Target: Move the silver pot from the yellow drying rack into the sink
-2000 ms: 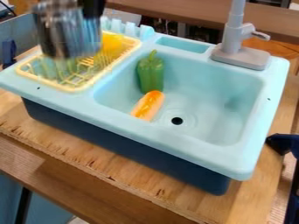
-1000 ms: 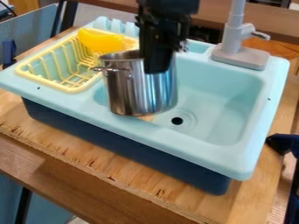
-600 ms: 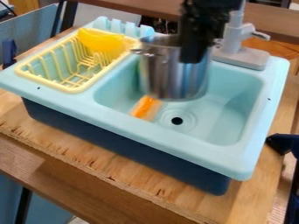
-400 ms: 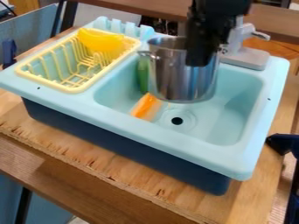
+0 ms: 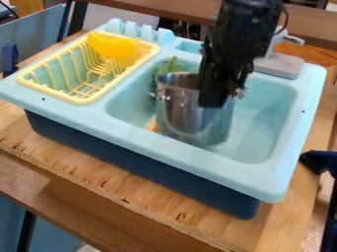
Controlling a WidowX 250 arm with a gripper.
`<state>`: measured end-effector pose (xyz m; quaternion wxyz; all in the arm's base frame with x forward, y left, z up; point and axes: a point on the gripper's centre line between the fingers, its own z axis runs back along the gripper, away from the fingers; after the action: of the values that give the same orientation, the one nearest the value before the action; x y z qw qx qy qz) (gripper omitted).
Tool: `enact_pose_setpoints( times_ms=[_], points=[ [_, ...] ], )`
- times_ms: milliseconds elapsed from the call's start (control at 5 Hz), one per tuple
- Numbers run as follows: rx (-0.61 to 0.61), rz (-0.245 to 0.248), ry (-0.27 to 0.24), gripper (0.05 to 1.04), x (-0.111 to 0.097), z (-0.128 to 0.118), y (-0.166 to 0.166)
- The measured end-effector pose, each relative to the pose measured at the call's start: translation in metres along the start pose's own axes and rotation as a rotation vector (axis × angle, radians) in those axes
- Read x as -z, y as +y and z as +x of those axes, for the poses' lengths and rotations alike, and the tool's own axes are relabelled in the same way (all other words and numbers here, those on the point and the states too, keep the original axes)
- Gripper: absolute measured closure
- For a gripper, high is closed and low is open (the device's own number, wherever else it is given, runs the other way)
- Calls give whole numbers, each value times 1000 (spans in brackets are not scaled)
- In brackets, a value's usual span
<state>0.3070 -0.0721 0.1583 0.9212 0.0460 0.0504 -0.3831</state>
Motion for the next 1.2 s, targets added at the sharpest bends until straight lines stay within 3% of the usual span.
enact_pose_setpoints(
  times_ms=[400,600,800,1000,1200],
  points=[
    [-38,-23,-81,1029,13,12,4],
    [-21,-30,-81,1007,18,15,4],
    [-3,-37,-75,850,19,14,4],
    [-26,-38,-71,613,19,14,3],
    [-50,-10,-77,307,3,4,4]
  ],
)
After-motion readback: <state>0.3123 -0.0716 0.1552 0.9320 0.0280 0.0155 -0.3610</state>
